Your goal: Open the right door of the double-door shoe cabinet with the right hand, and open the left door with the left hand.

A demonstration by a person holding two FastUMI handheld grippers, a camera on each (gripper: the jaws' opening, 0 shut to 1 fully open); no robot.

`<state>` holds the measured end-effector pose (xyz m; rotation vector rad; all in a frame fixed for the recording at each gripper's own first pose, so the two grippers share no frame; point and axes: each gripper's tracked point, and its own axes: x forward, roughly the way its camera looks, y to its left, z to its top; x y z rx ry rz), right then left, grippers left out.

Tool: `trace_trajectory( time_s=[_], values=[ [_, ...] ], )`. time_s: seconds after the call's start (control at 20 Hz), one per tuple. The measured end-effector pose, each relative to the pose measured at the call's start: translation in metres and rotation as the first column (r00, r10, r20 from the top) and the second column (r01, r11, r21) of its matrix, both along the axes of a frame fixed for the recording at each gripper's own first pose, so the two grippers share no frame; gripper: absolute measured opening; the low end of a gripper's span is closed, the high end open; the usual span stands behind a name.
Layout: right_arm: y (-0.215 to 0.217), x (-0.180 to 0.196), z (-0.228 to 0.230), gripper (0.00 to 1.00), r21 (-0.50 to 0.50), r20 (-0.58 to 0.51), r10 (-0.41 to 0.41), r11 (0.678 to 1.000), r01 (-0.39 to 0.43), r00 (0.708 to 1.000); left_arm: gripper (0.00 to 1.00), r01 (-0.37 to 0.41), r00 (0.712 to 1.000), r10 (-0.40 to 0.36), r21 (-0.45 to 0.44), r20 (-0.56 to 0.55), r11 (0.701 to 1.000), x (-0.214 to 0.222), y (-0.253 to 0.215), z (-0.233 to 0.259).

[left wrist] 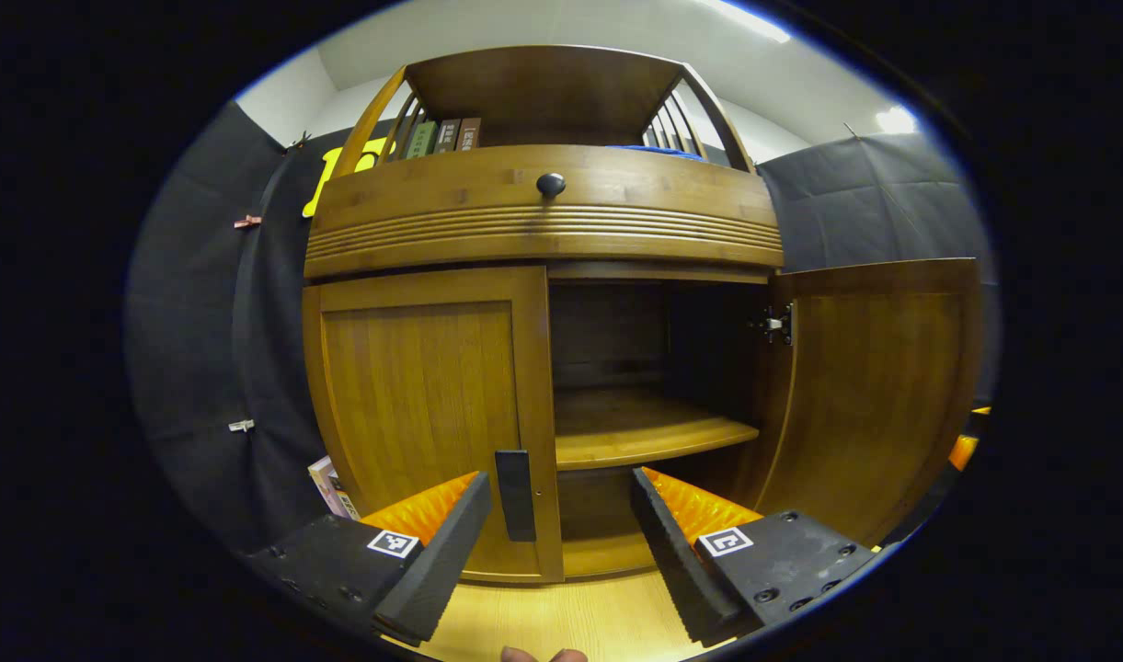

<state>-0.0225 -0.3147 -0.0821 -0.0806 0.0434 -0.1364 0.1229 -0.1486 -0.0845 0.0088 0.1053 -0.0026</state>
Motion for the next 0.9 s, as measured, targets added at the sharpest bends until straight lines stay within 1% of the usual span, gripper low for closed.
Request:
trace_trajectory(
  time_s=[0.05,0.1,0.15,0.2,0.25,0.3,0.4,0.45,0.5,0.6,0.65,0.75,0.8,0.85,0.9],
  values=[
    [-0.004,-0.002,0.003,0.98,0.006,0.005,-0.01,1.0,0.01,1.0,0.96,-0.012,1.0,0.012,-0.01,-0.005,1.0,0.008,0.003,-0.004],
    [-0.005,-0.006,0.008,0.98,0.018,0.013,-0.015,1.0,0.014,1.0,0.95,-0.031,0.999,0.03,-0.016,-0.01,0.999,0.017,0.009,-0.009],
    [-0.008,-0.009,0.01,0.96,0.03,0.019,-0.019,0.999,0.018,1.0,0.96,-0.054,0.998,0.053,-0.016,-0.015,0.998,0.025,0.015,-0.015],
    [-0.01,-0.009,0.009,0.99,0.036,0.021,-0.025,0.999,0.025,0.999,0.93,-0.069,0.997,0.069,-0.014,-0.017,0.998,0.033,0.021,-0.02],
    [-0.014,-0.01,0.006,0.99,0.038,0.015,-0.032,0.999,0.032,0.999,0.95,-0.076,0.997,0.076,-0.009,-0.018,0.997,0.042,0.025,-0.024],
    [-0.019,-0.01,0.002,0.95,0.042,0.007,-0.035,0.999,0.034,0.999,0.93,-0.085,0.996,0.085,0.003,-0.024,0.996,0.05,0.028,-0.03],
    [-0.024,-0.008,0.001,1.0,0.051,-0.005,-0.036,0.998,0.036,0.999,0.94,-0.103,0.994,0.104,0.022,-0.043,0.994,0.064,0.036,-0.04],
    [-0.028,-0.008,0.001,0.98,0.056,-0.004,-0.036,0.998,0.036,0.999,0.91,-0.116,0.992,0.117,0.023,-0.052,0.993,0.067,0.039,-0.046],
    [-0.031,-0.007,0.003,1.0,0.062,-0.001,-0.037,0.997,0.037,0.999,0.83,-0.126,0.99,0.127,0.02,-0.061,0.992,0.071,0.042,-0.05],
    [-0.036,-0.006,0.003,0.96,0.066,0.0,-0.04,0.997,0.04,0.999,0.77,-0.135,0.988,0.135,0.012,-0.081,0.991,0.082,0.044,-0.061],
    [-0.04,-0.006,0.003,0.95,0.066,0.001,-0.045,0.997,0.045,0.999,0.76,-0.139,0.986,0.14,0.014,-0.092,0.99,0.088,0.045,-0.067],
    [-0.046,-0.006,0.004,0.99,0.071,0.002,-0.051,0.996,0.051,0.999,0.75,-0.143,0.983,0.144,0.018,-0.112,0.99,0.097,0.049,-0.074],
    [-0.047,-0.007,0.004,1.0,0.075,0.001,-0.05,0.996,0.049,0.999,0.71,-0.137,0.983,0.138,0.015,-0.122,0.99,0.101,0.049,-0.076],
    [-0.049,-0.007,0.003,0.99,0.078,-0.002,-0.051,0.996,0.051,0.999,0.67,-0.137,0.982,0.138,0.014,-0.127,0.99,0.102,0.047,-0.078],
    [-0.052,-0.008,0.0,0.96,0.077,-0.006,-0.056,0.995,0.056,0.998,0.57,-0.131,0.983,0.132,0.009,-0.127,0.991,0.104,0.045,-0.079]
  ],
)
